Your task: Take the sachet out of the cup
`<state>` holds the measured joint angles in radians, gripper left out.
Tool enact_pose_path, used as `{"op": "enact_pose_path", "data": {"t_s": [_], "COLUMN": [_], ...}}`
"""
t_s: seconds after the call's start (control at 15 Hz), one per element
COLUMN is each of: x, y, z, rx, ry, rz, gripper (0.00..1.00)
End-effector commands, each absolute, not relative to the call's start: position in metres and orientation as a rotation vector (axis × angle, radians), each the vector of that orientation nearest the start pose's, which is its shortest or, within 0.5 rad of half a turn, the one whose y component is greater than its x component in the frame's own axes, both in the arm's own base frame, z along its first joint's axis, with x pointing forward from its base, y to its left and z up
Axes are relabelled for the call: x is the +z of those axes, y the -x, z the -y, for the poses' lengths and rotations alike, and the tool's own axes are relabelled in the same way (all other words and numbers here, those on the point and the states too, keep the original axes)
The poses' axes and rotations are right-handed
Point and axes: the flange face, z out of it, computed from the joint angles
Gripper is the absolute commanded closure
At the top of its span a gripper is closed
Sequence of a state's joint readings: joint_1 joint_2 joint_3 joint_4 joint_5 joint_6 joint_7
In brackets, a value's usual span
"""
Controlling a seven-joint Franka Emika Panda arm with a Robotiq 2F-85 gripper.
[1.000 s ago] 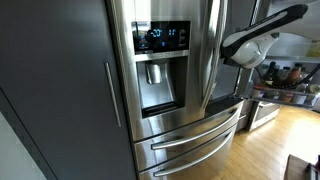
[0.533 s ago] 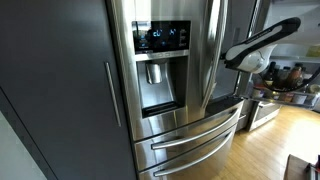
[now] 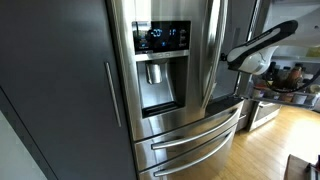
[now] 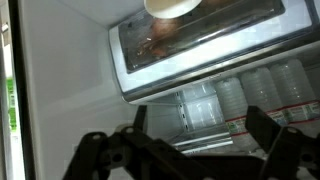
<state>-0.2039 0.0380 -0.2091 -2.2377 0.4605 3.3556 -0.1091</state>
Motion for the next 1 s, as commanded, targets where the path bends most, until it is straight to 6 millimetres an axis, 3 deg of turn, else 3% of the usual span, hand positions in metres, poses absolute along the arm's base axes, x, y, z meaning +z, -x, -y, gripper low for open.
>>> {"op": "enact_pose_path", "data": {"t_s": [0.0,0.27,0.47,0.93], "x": [0.473,0.452,0.433,0.409], "y": [-0.493,-0.465,-0.449,-0.459], "z": [0.286,0.325,0.342,0.334], "rx": [-1.631,-1.547,-1.465,-1.291], "ry": [2.643,2.778,2.856,2.903], "rz": [-1.109,-1.128,-1.136,-1.115], "gripper": [0.0,0.0,0.0,0.0]}}
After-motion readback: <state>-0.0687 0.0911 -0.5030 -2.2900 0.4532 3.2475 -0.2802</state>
